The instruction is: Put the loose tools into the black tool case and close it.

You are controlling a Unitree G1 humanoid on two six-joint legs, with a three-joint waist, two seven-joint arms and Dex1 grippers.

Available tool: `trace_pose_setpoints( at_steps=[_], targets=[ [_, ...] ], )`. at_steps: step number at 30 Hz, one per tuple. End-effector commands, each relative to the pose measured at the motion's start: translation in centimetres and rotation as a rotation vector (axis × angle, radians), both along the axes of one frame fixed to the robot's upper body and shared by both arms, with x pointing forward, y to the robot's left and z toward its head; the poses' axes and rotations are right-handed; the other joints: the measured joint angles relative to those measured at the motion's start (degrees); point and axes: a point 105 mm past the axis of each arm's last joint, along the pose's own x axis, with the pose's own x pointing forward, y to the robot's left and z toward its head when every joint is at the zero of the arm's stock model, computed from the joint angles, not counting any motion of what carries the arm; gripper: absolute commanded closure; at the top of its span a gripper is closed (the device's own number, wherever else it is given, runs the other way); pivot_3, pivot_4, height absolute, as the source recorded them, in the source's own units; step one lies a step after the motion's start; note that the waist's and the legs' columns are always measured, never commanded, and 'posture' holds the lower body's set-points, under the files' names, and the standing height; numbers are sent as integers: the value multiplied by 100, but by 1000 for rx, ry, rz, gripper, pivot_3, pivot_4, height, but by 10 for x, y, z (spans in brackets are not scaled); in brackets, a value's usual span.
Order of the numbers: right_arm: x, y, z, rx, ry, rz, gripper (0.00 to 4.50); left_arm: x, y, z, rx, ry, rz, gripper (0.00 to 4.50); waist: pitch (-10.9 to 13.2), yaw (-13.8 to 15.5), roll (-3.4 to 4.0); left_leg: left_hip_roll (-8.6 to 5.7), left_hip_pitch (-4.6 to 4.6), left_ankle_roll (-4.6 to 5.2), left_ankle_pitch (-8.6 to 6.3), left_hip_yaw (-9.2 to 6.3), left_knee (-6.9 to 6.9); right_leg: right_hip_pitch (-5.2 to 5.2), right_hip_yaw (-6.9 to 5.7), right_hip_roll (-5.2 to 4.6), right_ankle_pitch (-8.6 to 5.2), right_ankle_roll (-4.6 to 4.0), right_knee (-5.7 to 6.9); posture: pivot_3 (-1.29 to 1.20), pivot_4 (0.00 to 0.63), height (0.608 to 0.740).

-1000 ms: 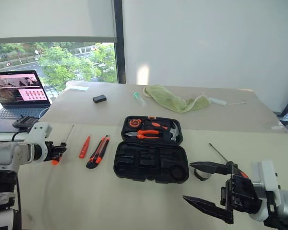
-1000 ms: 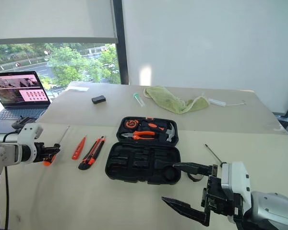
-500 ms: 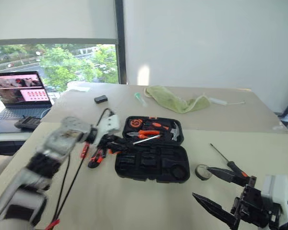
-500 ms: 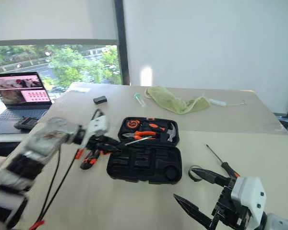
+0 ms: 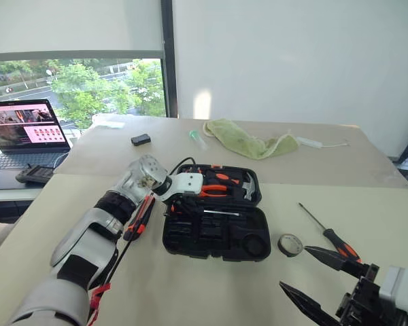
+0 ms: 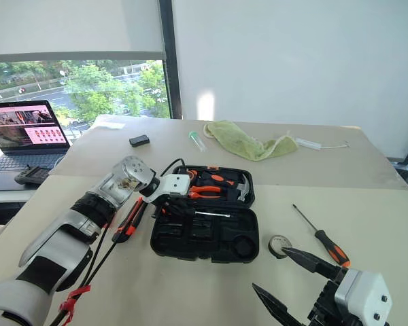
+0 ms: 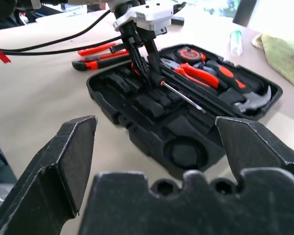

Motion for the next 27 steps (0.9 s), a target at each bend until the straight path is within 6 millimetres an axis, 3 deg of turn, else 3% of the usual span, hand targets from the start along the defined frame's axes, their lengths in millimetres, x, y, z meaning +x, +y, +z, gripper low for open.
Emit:
trace_pose_setpoints(
  at_steps=[1,14,16,22,24,27],
  targets=[
    [-7,-2,8,-41,-38,1,0,7,-4,9,15,-53,3,3768,0,18,0,1,-1,1,-1,0,2,0,1,-1,0,0,0,0,150,740],
    [-2,-7,15,-60,-61,12,0,12,-11,9,-16,-49,51,3768,0,65,0,4,-3,6,-4,-4,37,5,0,-3,14,6,14,0,150,740],
    [-2,-7,16,-62,-61,14,0,13,-11,11,-36,-57,57,2770,0,71,0,4,-6,6,-4,-5,41,4,0,-3,14,5,14,0,150,740],
    [-3,-6,16,-61,-58,16,0,2,-12,39,-183,-25,27,905,0,63,0,5,-25,7,-5,-12,54,-5,-7,-3,17,7,16,0,150,740],
    [-3,-6,16,-58,-59,14,0,-4,-8,53,-265,6,40,905,0,48,1,6,-29,7,-5,-15,55,-8,-7,-3,17,6,16,0,150,740],
    [-2,-5,16,-55,-60,15,0,-9,-4,66,-386,14,85,1600,-1,39,3,7,-29,7,-5,-16,55,-9,-7,-3,16,6,16,0,150,740]
  ],
)
